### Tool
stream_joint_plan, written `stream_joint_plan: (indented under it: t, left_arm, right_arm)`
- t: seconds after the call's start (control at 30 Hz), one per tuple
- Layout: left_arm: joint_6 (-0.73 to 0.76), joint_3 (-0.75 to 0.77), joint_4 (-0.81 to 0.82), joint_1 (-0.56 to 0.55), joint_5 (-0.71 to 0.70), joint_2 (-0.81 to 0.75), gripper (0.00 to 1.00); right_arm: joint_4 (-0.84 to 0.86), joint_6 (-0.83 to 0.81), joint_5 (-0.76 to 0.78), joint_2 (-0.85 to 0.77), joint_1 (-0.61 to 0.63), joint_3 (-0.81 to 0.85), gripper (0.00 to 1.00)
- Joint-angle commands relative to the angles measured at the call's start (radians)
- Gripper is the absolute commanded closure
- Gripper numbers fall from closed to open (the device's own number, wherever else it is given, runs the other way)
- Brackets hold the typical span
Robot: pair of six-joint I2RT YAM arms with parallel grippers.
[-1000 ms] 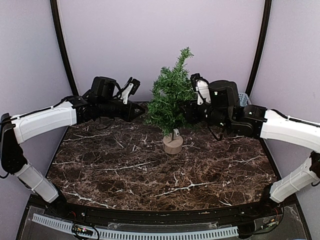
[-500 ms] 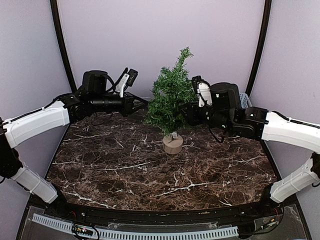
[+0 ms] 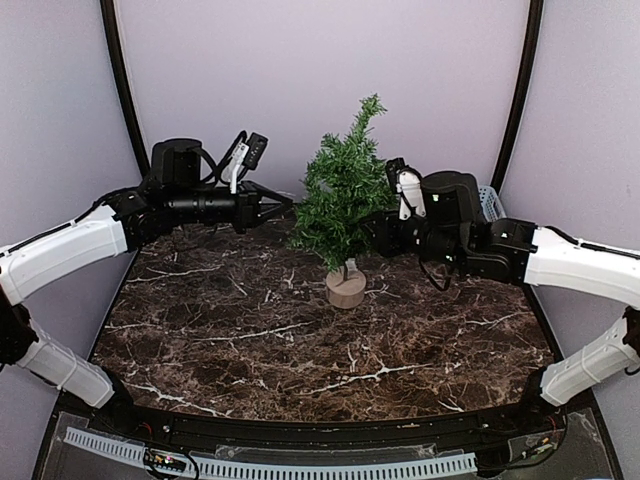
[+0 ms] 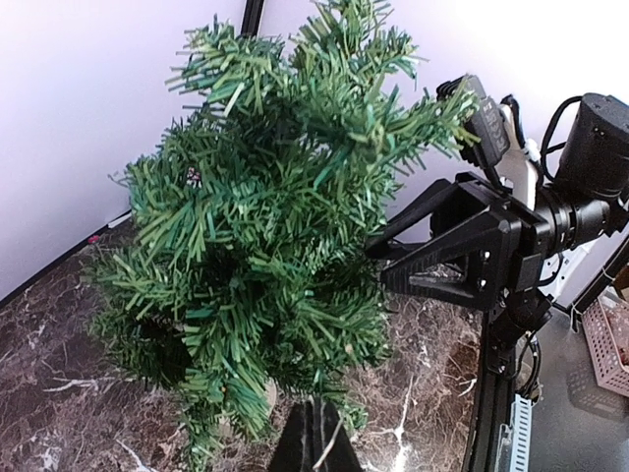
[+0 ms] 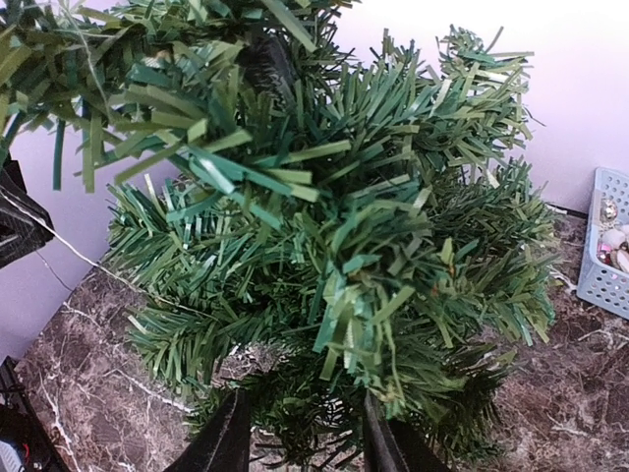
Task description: Decorate the small christmas tree
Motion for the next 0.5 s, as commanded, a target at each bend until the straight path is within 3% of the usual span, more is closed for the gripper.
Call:
stream_joint_plan:
  t: [0.0,0.47]
  left_arm:
    - [0.021,-0.054,-0.014,-0.001,-0.056,-0.048,1.00]
    - [-0.026,0.012,-0.060,0.022,-0.190,0.094,1.00]
  right_arm:
    - [0.040,0.017,-0.005,-0.051,-0.003,-0.018,0.60]
    - [0.064,0.040,-0.048,-0.120,-0.003,-0.066,0.58]
